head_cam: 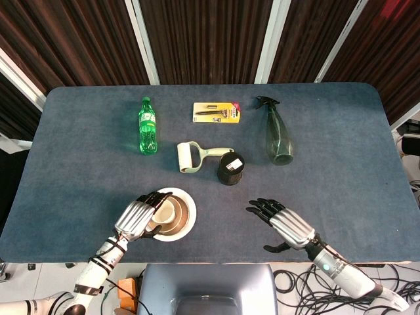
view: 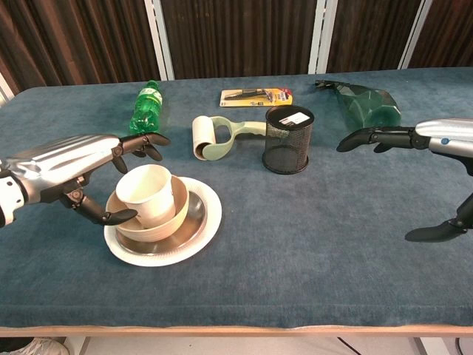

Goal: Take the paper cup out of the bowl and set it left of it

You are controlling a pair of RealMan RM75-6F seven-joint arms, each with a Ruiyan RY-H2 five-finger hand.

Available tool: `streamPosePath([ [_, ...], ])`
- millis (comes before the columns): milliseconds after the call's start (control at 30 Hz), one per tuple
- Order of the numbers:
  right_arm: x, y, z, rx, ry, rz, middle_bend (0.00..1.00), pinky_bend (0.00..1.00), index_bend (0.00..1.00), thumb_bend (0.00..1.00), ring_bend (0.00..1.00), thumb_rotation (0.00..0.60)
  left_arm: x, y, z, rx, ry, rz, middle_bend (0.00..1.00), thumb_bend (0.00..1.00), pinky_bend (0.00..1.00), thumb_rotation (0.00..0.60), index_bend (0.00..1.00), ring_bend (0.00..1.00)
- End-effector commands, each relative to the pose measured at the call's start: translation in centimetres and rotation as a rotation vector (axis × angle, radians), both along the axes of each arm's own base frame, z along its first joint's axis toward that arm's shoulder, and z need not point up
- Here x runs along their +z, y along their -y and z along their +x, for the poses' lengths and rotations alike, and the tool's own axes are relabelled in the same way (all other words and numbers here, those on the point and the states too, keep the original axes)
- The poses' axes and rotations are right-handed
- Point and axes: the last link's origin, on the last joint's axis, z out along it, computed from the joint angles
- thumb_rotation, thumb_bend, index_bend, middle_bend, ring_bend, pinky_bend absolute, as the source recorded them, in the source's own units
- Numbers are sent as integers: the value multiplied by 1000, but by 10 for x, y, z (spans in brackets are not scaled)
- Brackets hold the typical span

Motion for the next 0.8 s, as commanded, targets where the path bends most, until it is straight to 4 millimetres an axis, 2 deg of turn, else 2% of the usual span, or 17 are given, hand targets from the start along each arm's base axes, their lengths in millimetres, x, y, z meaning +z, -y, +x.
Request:
streamPosePath([
  [33,0,0,0,2,-4,3,31,115,102,101,0,600,0,1,-1,4,-4,-5,156,305,278,600,97,133],
  [400,4,-5,-1,18,-8,-14,31,115,102,101,0,600,-2,-1,1,10,13,-9,161,306,279,600,97,135],
  [767,16,-12,-11,6,-42,-119,28,131,92,102,13,600,-7,-1,2,17,32,-6,250,304,297,600,127,197],
  [800,23,-14,-17,-1,-57,-176,26,146,91,102,27,600,-8,-1,2,20,37,-2,260,303,305,600,131,206],
])
